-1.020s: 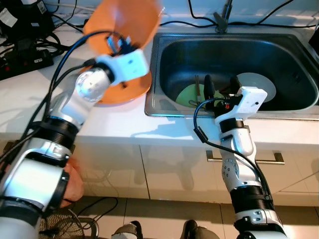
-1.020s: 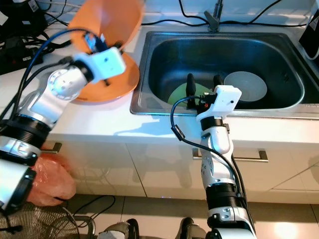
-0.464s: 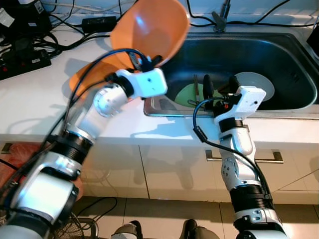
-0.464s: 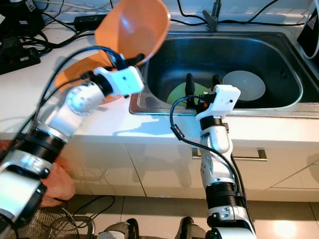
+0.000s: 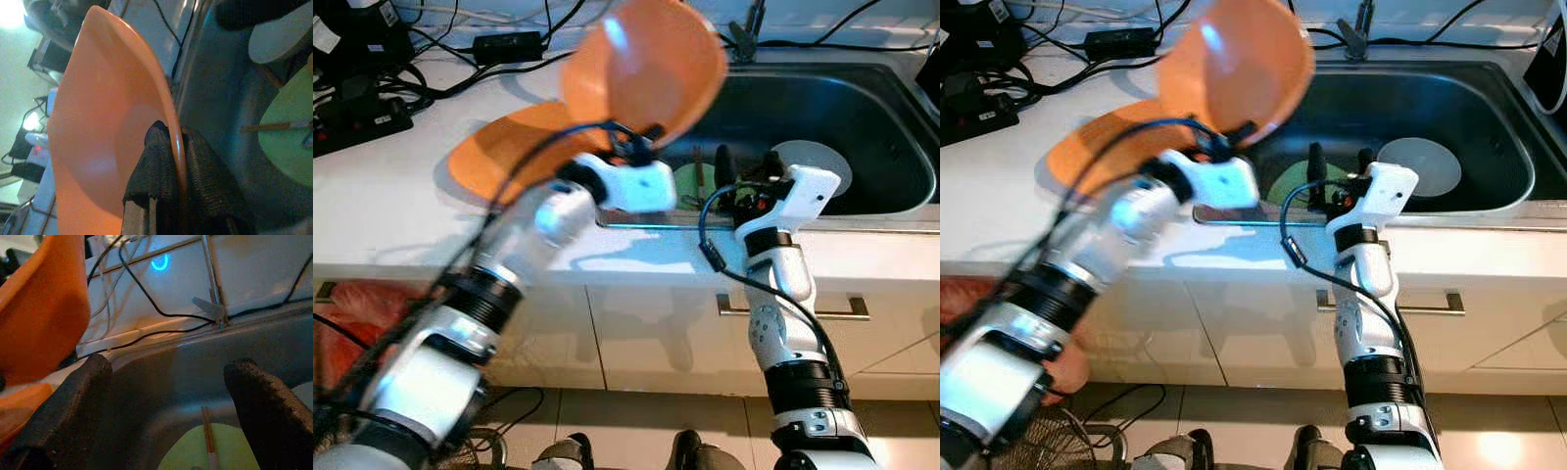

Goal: Kitchen organization

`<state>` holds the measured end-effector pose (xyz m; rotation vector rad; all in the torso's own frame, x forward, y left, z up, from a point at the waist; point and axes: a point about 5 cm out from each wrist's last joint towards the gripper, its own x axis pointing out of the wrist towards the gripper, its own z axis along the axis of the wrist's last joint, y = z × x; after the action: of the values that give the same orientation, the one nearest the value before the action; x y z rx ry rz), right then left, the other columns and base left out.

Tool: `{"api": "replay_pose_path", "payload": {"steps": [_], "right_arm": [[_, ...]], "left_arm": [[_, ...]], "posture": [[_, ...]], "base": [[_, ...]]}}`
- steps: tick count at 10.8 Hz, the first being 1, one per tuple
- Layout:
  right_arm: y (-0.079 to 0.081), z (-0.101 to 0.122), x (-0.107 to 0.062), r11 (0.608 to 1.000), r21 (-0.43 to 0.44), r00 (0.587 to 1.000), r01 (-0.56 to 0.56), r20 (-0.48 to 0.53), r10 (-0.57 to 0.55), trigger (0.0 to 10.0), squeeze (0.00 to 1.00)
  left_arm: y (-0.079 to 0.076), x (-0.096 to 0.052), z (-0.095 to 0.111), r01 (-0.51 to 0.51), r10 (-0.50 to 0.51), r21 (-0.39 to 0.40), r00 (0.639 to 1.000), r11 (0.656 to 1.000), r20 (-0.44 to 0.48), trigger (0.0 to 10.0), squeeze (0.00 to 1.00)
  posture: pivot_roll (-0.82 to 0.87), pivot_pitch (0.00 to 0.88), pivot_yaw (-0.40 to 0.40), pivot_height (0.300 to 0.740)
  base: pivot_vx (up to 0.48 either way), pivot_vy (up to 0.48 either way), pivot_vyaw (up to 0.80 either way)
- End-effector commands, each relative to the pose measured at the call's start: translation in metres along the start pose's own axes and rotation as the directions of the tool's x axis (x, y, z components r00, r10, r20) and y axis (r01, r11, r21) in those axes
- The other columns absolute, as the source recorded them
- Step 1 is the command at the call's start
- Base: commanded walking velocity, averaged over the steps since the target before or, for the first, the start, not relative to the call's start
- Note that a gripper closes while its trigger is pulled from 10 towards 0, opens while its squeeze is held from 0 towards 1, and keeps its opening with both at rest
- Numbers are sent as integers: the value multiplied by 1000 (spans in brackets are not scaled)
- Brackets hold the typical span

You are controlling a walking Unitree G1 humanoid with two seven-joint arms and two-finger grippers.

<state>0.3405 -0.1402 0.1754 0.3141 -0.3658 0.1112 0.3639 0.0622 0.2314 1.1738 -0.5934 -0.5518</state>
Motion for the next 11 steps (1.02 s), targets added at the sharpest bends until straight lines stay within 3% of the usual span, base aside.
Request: {"api": "replay_pose_path", "payload": {"steps": [1,5,6,9,11], "right_arm": [[-6,-3,-2,997,57,998,51,-32,-49,10000,0],[-8,19,8,983,165,997,73,-8,-73,10000,0],[-1,29,12,967,249,998,55,-11,-54,10000,0],[15,56,21,928,373,1000,-4,19,-3,10000,0],[21,65,22,914,405,999,-33,24,25,10000,0]], "left_arm": [[4,1,7,-38,38,20,999,999,25,10000,0],[2,4,6,-66,66,13,998,998,0,10000,0],[0,4,6,-66,66,18,998,998,-6,10000,0],[-5,6,7,-45,46,26,999,999,-13,10000,0],[-9,6,7,-37,37,21,999,999,-17,10000,0]], "posture": [[155,152,64,740],[156,156,59,740],[152,156,58,740],[144,152,55,740],[141,147,55,740]], "base": [[0,0,0],[0,0,0],[0,0,0],[0,0,0],[0,0,0]]}}
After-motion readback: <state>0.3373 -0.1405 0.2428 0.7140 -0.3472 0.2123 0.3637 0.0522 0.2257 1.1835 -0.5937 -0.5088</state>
